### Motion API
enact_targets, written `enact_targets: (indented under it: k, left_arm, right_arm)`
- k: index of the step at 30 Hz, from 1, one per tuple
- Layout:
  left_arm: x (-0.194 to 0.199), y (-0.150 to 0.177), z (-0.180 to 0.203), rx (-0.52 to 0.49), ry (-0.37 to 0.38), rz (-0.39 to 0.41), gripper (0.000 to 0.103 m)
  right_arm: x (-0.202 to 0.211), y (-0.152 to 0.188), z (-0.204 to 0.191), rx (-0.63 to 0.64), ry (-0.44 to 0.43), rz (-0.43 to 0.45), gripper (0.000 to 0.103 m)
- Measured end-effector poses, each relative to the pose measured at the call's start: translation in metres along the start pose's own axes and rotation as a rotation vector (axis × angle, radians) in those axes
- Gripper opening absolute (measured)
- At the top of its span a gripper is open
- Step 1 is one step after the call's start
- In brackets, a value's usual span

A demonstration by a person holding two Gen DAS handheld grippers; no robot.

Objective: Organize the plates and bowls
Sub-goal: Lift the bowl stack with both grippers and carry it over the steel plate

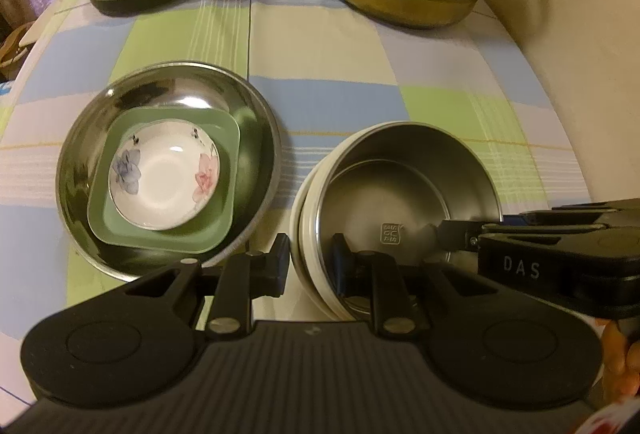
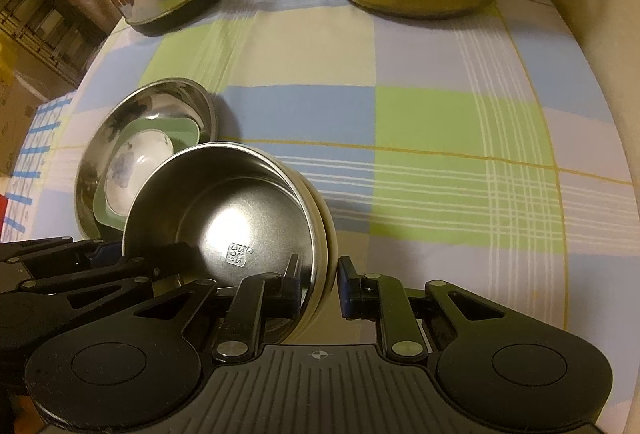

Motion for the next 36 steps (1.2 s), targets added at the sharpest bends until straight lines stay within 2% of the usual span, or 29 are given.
enact_targets:
  k: [9,16,26,36]
  left_arm:
    - [0.016,-0.013,-0.025,-0.009,0.01,0.024,0.019]
    - [0.028,-0.03,-0.06,0.014,-0.007,0.049,0.019]
    - [0.034,-0.06,-0.117,0.061,-0.053,0.073,0.019]
    - [0.011,-0.066,-0.148,0.08,-0.057,0.037,0.019]
  right_arm:
    - [0.007,-0.011,-0.026,-0.01,0.005,0.018,0.018]
    - [0.007,-0.03,-0.065,0.02,-0.002,0.039,0.018]
    - [-0.018,-0.059,-0.119,0.058,-0.022,0.035,0.018]
    - [-0.056,-0.073,-0.141,0.059,-0.003,-0.015,0.016]
Point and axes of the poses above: each gripper's, at about its wrist camera, not at the fingertips, and x roughly against the way its jaws point, z to its right, y to its underside, the point moved 10 cm from there along -x, roughly the way its jaws point, and after that the axes turned 4 degrees about -y, right-handed, at the moved point
